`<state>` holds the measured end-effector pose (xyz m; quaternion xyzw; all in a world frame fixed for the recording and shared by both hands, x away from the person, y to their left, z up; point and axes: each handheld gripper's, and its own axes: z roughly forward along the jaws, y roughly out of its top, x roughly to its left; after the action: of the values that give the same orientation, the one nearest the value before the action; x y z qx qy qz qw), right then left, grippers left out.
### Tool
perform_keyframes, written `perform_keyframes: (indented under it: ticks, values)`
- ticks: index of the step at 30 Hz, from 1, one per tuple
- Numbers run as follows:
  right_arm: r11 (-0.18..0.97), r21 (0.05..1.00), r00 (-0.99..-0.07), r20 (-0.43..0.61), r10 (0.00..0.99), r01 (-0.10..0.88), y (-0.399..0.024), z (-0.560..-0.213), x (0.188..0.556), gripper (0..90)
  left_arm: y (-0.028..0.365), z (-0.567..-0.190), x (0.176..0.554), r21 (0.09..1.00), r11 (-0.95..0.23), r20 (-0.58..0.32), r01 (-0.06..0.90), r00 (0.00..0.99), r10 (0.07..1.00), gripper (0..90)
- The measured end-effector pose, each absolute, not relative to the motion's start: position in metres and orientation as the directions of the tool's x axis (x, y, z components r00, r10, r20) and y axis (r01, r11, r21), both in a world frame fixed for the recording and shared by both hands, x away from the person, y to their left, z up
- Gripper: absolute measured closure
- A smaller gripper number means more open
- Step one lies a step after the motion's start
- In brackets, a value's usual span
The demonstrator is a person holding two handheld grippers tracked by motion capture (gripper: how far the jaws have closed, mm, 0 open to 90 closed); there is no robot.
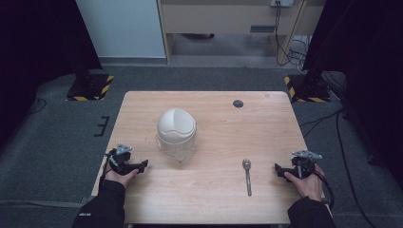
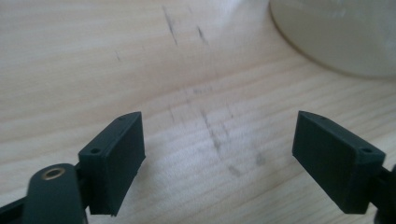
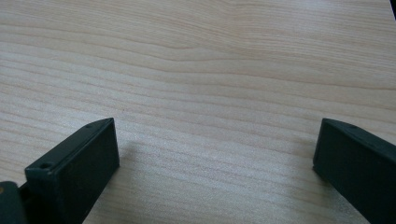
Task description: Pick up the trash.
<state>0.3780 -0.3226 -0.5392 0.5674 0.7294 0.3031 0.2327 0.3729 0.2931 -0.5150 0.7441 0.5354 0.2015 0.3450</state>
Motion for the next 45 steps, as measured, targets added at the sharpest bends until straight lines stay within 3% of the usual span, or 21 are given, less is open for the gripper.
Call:
perform_keyframes:
  ticks: [7,9,11,17,32,45]
  values:
    - [0.178,0.706,-0.256,0.005,0.967,0.686,-0.323,-0.539,0.378,1.6,0.290,-0.496,0.365,0.807,-0.129,-0.085,0.576,0.330,0.940,17.3]
    - [0.183,0.707,-0.261,0.002,0.965,0.683,-0.324,-0.539,0.378,3.8,0.290,-0.495,0.364,0.812,-0.127,-0.086,0.570,0.332,0.939,17.0]
    - [0.192,0.702,-0.277,0.008,0.961,0.686,-0.328,-0.535,0.377,13.9,0.288,-0.496,0.364,0.803,-0.140,-0.081,0.579,0.340,0.937,16.9]
    - [0.194,0.725,-0.301,0.019,0.953,0.661,-0.331,-0.524,0.376,19.2,0.287,-0.499,0.366,0.785,-0.156,-0.078,0.599,0.345,0.935,16.2]
    - [0.142,0.864,-0.404,0.075,0.912,0.482,-0.309,-0.471,0.379,19.0,0.281,-0.522,0.375,0.669,-0.270,-0.032,0.693,0.390,0.920,14.8]
    - [0.107,0.932,-0.490,0.082,0.868,0.345,-0.279,-0.418,0.384,17.4,0.275,-0.530,0.376,0.660,-0.313,-0.006,0.683,0.422,0.907,7.3]
